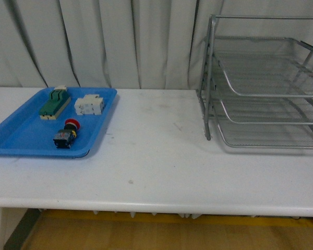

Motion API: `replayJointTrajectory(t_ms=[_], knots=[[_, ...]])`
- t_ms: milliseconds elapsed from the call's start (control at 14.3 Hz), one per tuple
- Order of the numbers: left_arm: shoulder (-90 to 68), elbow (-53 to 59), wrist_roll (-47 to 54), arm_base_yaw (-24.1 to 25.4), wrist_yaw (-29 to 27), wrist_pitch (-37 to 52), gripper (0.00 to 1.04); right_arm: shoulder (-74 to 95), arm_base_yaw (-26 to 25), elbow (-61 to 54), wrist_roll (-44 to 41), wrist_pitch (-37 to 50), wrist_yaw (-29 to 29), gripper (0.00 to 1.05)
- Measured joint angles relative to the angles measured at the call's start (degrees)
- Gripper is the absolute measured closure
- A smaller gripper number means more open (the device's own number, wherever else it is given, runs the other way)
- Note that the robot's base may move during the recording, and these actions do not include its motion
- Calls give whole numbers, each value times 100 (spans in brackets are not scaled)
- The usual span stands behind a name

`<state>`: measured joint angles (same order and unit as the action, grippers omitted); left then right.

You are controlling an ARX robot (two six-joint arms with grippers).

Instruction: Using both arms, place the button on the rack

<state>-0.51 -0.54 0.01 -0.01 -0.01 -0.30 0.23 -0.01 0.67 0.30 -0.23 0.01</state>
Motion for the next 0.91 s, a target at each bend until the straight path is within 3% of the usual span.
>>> replayJointTrajectory(t_ms=[280,420,560,630,770,910], knots=[[0,0,0,0,0,0,7,46,-50,0,31,83,-96,6],[0,0,0,0,0,9,7,2210,-1370,345,227,2444,-1283,6],[0,0,0,0,2,7,7,5005,-2315,1532,597,4841,-1690,6],[0,0,0,0,2,7,7,5982,-2483,2190,925,5296,-1707,6],[0,0,0,0,2,9,7,8087,-2549,3471,2175,5692,-1871,6],[0,0,0,0,0,7,7,9812,-2503,4511,4284,5602,-1849,6]])
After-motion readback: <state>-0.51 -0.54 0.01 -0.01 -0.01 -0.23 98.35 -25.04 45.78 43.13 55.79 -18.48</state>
